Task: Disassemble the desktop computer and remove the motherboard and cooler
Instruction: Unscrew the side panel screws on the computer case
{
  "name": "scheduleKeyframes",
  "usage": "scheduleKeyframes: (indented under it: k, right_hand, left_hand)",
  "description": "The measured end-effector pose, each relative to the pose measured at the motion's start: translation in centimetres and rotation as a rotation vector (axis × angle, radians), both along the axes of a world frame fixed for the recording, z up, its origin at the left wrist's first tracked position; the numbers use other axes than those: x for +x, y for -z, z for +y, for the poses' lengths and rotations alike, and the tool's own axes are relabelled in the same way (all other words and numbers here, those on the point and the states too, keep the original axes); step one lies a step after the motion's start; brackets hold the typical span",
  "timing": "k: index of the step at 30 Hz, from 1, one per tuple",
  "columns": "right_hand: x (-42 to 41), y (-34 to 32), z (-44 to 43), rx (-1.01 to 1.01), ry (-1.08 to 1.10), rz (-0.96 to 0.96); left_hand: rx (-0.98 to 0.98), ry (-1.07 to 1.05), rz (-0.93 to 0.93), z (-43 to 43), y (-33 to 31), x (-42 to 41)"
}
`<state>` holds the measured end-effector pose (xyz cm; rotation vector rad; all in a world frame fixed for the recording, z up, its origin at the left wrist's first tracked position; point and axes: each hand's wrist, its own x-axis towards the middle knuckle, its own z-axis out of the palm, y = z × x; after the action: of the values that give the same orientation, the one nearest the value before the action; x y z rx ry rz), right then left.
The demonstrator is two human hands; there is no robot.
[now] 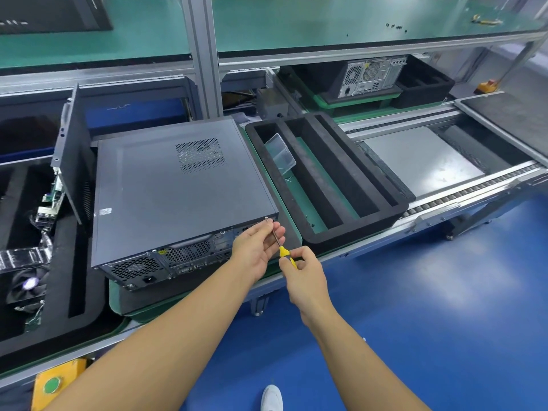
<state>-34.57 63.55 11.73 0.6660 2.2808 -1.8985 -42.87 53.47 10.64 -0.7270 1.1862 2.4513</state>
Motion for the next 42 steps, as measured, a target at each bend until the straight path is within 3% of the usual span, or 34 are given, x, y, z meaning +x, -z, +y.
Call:
scheduleKeyframes:
  k: [3,7,10,13,15,17,18,22,24,25,27,30,31,33,35,36,37,40,42]
  right_hand:
    - [-0.1,-0.2,0.0,-0.035,0.022,-0.028]
    - [-0.8,-1.1,0.4,-0.382,0.082,-0.158]
    - [-1.1,-1.7,0.6,-0.527,0.069,-0.207]
    - [-1.5,-2.1,0.6,-0.788,0.047,-0.305]
    - [-1.6,-2.3,0.6,-0.817,0.010,-0.345]
    - [-1.6,-2.2,0.6,-0.625,-0.031,-0.308]
    - [-1.5,-2.2,0.6,-0.433,-0.058,-0.249]
    - [-0.9,-1.7,-0.6,0.590,-0.177,-0.011]
    - [-0.7,-1.2,-1.3,0.857,-0.214,0.027]
    - [-0.7,-1.1,-1.5,0.874,-0.225,0.037]
    - [-1.0,-1.2,-1.4,0.585,-0.177,0.023]
    - [-0.9,-2.0,-0.3,-0.309,0.009,-0.190]
    - [-0.7,-2.1,0.2,-0.523,0.012,-0.272]
    - [-0.2,-1.8,0.5,-0.831,0.009,-0.341]
    - [-0.3,-1.7,0.5,-0.908,0.019,-0.322]
    - [-0.4,-1.6,0.4,-0.771,-0.003,-0.280]
    - [-0.5,-1.6,0.2,-0.507,-0.060,-0.221]
    - [-0.2,-1.3,-0.4,0.470,-0.246,-0.035]
    - [0.0,-0.9,-0.8,0.816,-0.277,0.005]
  left_hand:
    - [0.015,0.001,-0.001,0.0,0.0,0.0]
    - [0.010,-0.007,0.009,0.0,-0.1,-0.2]
    - [0.014,-0.001,0.009,0.1,-0.2,-0.1]
    - [-0.034,0.166,-0.017,0.0,-0.4,0.5]
    - [-0.076,0.285,-0.038,-0.2,-0.4,0.8]
    - [-0.086,0.337,-0.034,-0.4,-0.5,0.9]
    - [-0.084,0.343,-0.032,-0.5,-0.5,1.0]
    - [-0.080,0.362,-0.045,-0.7,-0.9,1.1]
    - [-0.108,0.346,-0.059,-0.6,-1.0,1.2]
    - [-0.127,0.325,-0.067,-0.5,-1.0,1.1]
    - [-0.163,0.292,-0.069,-0.5,-1.0,0.9]
    - [-0.163,0.321,-0.061,-0.9,-1.2,0.3]
    - [-0.153,0.340,-0.065,-0.9,-1.3,0.1]
    - [-0.131,0.357,-0.076,-0.9,-1.4,0.0]
    - [-0.093,0.353,-0.075,-0.9,-1.3,0.2]
    - [-0.071,0.350,-0.071,-1.0,-1.2,0.3]
    - [-0.048,0.351,-0.070,-1.1,-1.0,0.4]
    - [-0.063,0.438,-0.074,-1.2,-1.0,0.6]
    - [-0.124,0.517,-0.067,-0.9,-1.3,0.5]
